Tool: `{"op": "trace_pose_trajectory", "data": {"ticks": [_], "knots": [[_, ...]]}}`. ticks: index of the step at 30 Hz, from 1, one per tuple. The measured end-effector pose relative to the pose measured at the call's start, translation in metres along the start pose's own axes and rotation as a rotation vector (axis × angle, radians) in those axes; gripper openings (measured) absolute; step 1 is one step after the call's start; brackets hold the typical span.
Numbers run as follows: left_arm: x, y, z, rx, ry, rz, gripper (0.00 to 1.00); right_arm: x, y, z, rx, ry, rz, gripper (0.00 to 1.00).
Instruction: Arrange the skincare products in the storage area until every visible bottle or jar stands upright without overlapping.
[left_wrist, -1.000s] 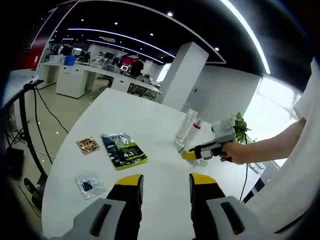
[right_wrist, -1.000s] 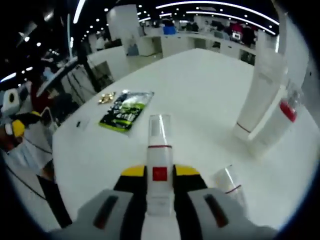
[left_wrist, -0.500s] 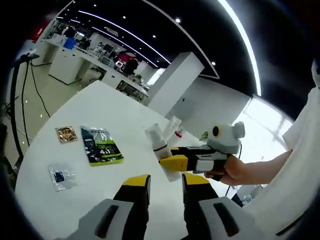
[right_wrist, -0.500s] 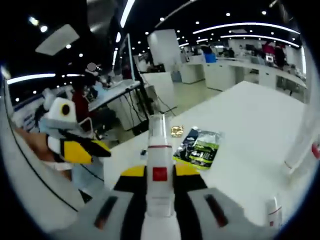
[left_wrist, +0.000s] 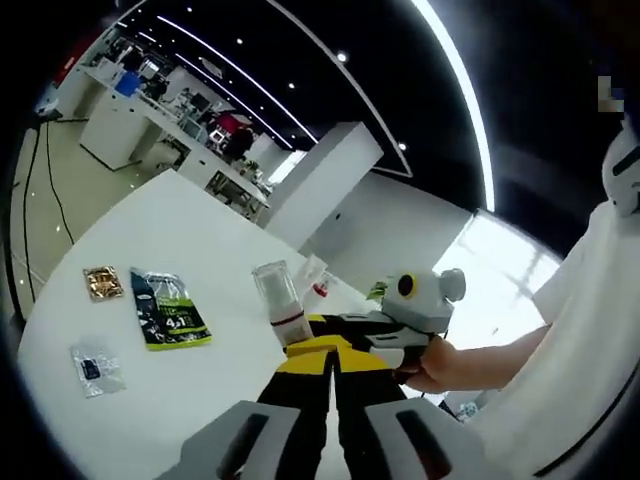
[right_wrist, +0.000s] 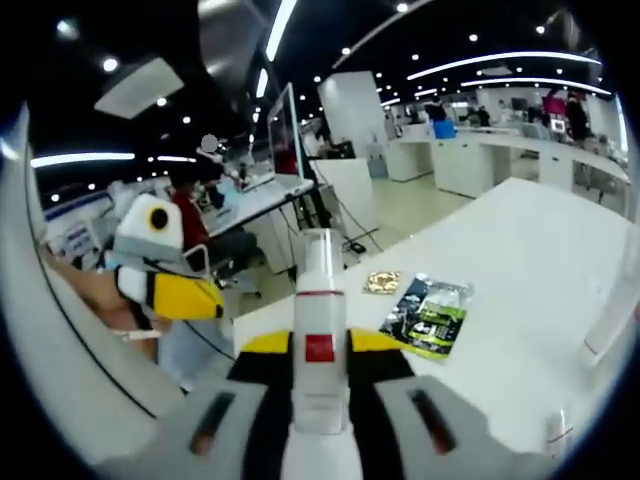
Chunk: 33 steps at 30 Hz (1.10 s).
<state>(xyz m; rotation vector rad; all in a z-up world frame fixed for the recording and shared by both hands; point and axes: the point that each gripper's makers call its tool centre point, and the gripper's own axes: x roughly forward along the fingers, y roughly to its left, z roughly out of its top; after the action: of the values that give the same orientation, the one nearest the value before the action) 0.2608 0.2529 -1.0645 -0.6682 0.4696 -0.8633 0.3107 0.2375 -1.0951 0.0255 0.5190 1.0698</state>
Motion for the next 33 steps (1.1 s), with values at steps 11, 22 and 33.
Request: {"op": "trace_pose_trajectory", "data": {"ticks": [11, 22, 33], "knots": [[0.000, 0.016, 0.005, -0.108, -0.090, 0.051, 0.49, -0.001, 0.019, -0.003, -0.026, -0.011, 0.055, 0.17], [0.013, 0.009, 0.003, -0.214, -0.092, -0.015, 0.51, -0.004, 0.035, 0.004, -0.107, -0.043, 0.070, 0.17], [0.038, 0.009, -0.008, -0.234, -0.010, -0.049, 0.34, -0.009, 0.039, 0.001, -0.274, -0.026, 0.013, 0.18]]}}
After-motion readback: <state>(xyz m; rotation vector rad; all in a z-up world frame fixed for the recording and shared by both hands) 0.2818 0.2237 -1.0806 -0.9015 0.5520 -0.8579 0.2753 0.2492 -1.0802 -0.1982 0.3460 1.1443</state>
